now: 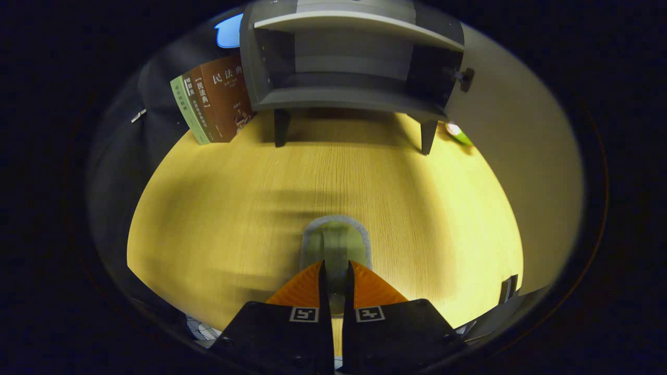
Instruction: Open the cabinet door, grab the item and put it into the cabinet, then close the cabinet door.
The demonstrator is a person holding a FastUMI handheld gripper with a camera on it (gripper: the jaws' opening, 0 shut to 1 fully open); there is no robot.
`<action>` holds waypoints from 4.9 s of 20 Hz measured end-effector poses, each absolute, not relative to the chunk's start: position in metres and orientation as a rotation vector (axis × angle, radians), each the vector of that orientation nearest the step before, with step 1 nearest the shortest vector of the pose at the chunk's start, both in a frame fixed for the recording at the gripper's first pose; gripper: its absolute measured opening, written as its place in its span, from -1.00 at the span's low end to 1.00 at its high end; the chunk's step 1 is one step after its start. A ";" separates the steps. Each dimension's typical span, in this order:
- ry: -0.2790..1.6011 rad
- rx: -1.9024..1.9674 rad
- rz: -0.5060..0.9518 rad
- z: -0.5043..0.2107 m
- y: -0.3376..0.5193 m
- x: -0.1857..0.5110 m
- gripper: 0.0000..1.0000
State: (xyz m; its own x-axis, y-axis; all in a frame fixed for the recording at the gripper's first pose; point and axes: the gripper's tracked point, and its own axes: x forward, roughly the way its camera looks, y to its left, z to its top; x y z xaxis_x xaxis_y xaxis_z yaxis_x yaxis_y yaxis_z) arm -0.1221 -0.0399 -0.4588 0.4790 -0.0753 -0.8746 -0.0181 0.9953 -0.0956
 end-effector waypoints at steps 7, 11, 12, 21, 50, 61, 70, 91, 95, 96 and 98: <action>0.840 -0.080 -0.074 -0.344 -0.010 -0.056 -0.78; 0.684 -0.074 -0.099 -0.276 -0.005 -0.011 -0.78; 0.642 -0.072 -0.105 -0.257 -0.006 0.002 -0.78; 0.350 -0.055 -0.043 -0.140 -0.024 0.117 -0.78; 0.446 0.064 -0.016 -0.206 -0.055 0.321 -0.42; 0.169 0.077 0.022 -0.068 -0.037 0.234 0.74; 0.056 0.026 -0.017 -0.009 -0.017 0.093 0.99; 0.059 0.067 -0.051 0.024 -0.218 -0.176 0.98; 0.061 0.098 -0.101 0.021 -0.274 -0.180 0.96; 0.067 0.111 -0.103 0.017 -0.283 -0.176 0.95; 0.079 0.135 -0.096 0.010 -0.295 -0.164 0.95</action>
